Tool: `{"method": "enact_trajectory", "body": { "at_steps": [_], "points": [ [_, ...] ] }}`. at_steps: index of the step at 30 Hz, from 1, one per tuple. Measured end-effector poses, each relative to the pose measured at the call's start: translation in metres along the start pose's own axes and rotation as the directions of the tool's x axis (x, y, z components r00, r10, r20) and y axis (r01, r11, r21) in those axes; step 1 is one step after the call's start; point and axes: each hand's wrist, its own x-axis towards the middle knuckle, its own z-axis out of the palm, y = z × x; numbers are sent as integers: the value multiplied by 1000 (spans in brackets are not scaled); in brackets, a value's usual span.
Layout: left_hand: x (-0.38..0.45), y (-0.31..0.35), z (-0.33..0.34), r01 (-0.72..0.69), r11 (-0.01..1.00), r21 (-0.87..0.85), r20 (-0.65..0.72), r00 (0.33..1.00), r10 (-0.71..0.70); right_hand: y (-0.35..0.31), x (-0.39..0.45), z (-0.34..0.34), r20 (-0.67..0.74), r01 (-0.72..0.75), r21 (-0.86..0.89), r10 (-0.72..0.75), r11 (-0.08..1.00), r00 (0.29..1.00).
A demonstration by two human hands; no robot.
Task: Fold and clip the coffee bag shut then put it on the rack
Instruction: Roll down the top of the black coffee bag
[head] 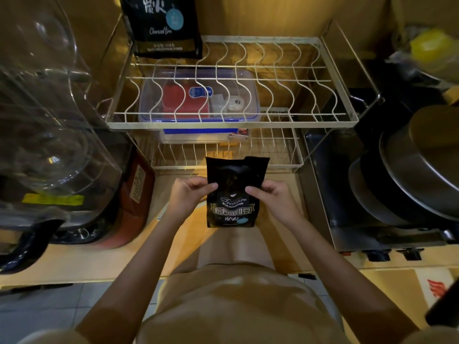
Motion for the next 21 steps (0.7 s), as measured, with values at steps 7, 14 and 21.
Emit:
{"method": "enact_trajectory", "body": {
  "at_steps": [7, 14, 21],
  "points": [
    [1, 12, 6, 67, 991, 116, 232, 968, -93, -17, 16, -5, 271, -71, -196, 124, 978, 955],
    [6, 17, 15, 14, 998, 62, 187, 982, -26, -10, 23, -3, 165, -72, -99, 88, 992, 982],
    [7, 12, 18, 21, 999, 43, 157, 987, -27, -15, 26, -8, 225, -63, -166, 100, 984, 969]
  ]
}}
